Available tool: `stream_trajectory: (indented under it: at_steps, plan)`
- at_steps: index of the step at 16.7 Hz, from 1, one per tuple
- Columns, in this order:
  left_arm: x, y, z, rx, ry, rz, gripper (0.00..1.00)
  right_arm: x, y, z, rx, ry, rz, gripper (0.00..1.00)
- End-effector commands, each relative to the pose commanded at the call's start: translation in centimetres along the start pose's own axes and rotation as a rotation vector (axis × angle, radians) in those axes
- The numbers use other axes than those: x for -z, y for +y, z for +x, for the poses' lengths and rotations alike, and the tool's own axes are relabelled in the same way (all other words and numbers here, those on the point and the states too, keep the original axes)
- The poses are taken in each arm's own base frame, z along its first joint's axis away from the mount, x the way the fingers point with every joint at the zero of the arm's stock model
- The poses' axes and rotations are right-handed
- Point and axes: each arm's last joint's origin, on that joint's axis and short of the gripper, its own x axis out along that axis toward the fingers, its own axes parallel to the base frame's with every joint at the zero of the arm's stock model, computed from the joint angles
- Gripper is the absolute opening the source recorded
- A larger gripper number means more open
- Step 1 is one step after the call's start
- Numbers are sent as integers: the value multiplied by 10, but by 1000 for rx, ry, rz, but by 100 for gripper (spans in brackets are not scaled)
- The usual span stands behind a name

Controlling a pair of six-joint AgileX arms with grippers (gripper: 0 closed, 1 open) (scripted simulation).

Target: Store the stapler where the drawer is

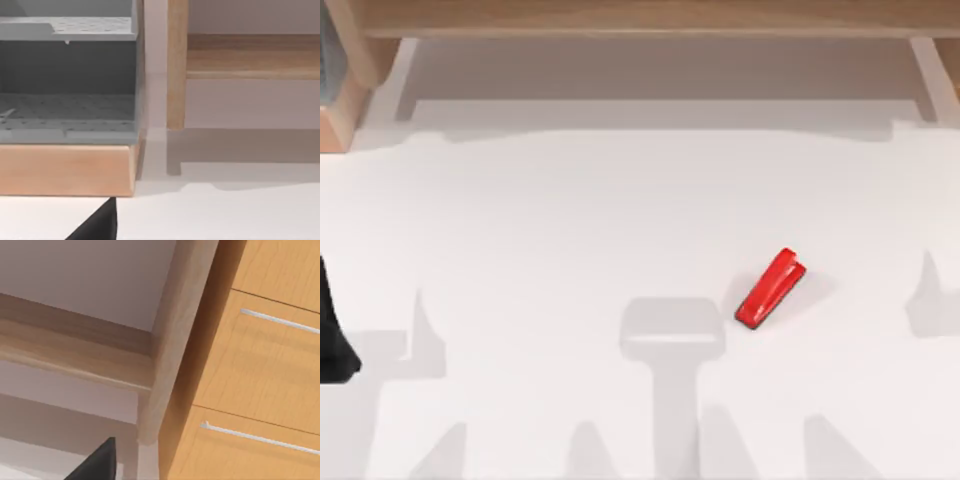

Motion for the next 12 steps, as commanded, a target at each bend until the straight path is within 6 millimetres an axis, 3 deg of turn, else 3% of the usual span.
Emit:
stream_trajectory:
  at_steps: [4, 7, 9, 12]
  plan:
    - [0, 0, 0, 0, 0, 0, 100, -38, -28, 48, 63, -36, -286, 100]
    - [0, 0, 0, 0, 0, 0, 100, -45, -55, 102, 102, -39, -534, 100]
    - [0, 0, 0, 0, 0, 0, 100, -34, -73, 141, 112, -30, -703, 100]
    - [0, 0, 0, 0, 0, 0, 100, 8, -97, 197, 92, -5, -930, 100]
